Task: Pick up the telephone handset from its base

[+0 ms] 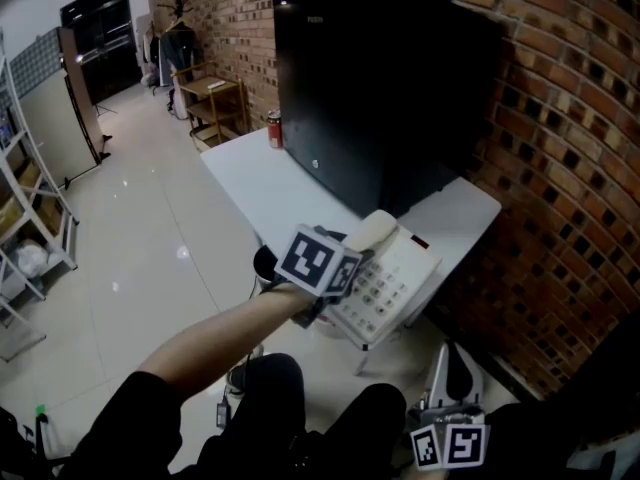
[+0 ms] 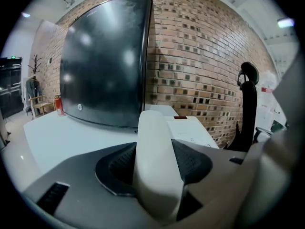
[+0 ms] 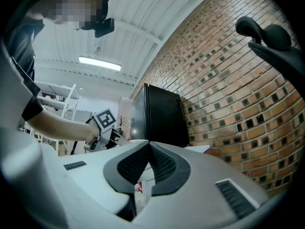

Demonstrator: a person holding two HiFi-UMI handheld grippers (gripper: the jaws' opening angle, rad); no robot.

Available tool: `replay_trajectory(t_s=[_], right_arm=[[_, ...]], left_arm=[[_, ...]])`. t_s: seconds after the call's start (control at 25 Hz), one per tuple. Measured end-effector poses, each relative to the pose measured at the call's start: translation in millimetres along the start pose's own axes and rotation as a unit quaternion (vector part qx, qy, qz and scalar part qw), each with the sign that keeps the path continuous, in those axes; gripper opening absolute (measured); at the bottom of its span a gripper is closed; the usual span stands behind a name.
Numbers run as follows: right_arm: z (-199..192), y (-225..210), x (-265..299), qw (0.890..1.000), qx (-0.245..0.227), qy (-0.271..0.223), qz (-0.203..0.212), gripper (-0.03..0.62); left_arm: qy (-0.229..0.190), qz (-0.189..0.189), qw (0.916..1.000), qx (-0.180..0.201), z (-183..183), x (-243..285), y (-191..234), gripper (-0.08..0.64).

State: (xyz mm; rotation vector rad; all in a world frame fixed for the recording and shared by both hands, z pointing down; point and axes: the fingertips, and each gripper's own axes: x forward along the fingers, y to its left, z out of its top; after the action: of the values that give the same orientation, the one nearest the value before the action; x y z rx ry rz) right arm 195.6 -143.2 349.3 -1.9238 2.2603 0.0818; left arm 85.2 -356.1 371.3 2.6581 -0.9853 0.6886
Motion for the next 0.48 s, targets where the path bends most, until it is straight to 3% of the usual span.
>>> replay_trajectory(t_s=[0.32,0.48], right_arm=[[-1.0,1.1,0.6,1.000,0.001,-0.001,-0.002,0.011],[-0.7,4.4,0.4,1.000,-0.002,0.000,0.001,0.011]], left_arm=[[-0.049,0.013,0.9985,-0.023,7.4,-16.2,5.6,0.218],[-0.109,-0.013,0.9930,-0.042,14.7,-31.9,3.6,0.218]])
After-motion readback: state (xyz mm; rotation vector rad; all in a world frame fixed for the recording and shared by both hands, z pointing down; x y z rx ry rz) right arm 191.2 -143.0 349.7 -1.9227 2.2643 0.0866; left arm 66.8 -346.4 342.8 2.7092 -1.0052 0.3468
